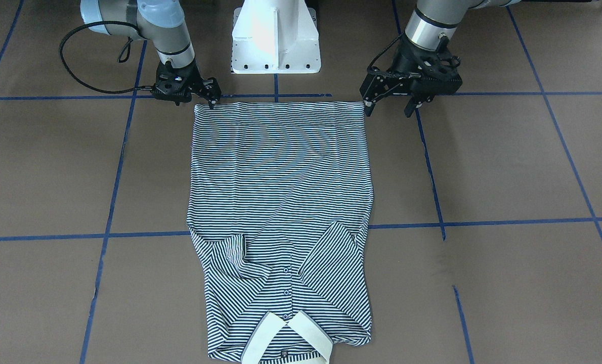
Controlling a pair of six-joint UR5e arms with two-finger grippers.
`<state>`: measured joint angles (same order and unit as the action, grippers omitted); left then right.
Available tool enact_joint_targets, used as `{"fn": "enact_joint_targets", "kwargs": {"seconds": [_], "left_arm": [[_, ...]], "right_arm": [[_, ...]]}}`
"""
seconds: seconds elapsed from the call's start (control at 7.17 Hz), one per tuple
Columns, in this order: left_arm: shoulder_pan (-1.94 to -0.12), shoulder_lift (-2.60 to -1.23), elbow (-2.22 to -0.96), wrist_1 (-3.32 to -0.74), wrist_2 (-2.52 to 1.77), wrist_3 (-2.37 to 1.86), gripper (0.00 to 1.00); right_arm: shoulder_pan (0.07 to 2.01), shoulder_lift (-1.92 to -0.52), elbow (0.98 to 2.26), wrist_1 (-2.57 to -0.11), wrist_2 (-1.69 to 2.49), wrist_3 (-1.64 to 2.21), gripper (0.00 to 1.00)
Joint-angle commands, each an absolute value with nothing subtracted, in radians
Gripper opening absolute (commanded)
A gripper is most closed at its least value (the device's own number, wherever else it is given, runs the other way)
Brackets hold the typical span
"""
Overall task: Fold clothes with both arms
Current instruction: 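Lower the right gripper onto the hem corner nearest it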
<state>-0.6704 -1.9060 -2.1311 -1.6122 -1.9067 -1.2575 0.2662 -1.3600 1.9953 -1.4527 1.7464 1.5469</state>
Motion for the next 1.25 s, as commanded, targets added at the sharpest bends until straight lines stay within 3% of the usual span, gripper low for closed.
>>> {"fn": "enact_joint_targets", "kwargs": {"seconds": [0.0, 0.42, 0.56, 0.98, 1.12], "left_arm": [[-0.670, -1.905, -2.134, -1.612, -1.907, -1.256, 1.00], [-0.670, -1.907, -2.132, -1.612, -1.907, -1.256, 1.00], [-0.670, -1.907, -2.132, -1.612, -1.907, -1.256, 1.00], [-0.670, -1.907, -2.132, -1.612, -1.908, -1.256, 1.00], [-0.670, -1.907, -2.134, -1.612, -1.907, -1.256, 1.00]], "right_arm": [[0.262, -1.351, 1.991, -1.466, 1.753, 1.546, 0.99], [0.261, -1.350, 1.983, -1.466, 1.755, 1.546, 0.98], [0.261, -1.348, 1.982, -1.466, 1.753, 1.546, 0.87], [0.261, -1.347, 1.980, -1.466, 1.753, 1.546, 0.25], [0.261, -1.347, 1.982, -1.466, 1.758, 1.546, 0.13]]}}
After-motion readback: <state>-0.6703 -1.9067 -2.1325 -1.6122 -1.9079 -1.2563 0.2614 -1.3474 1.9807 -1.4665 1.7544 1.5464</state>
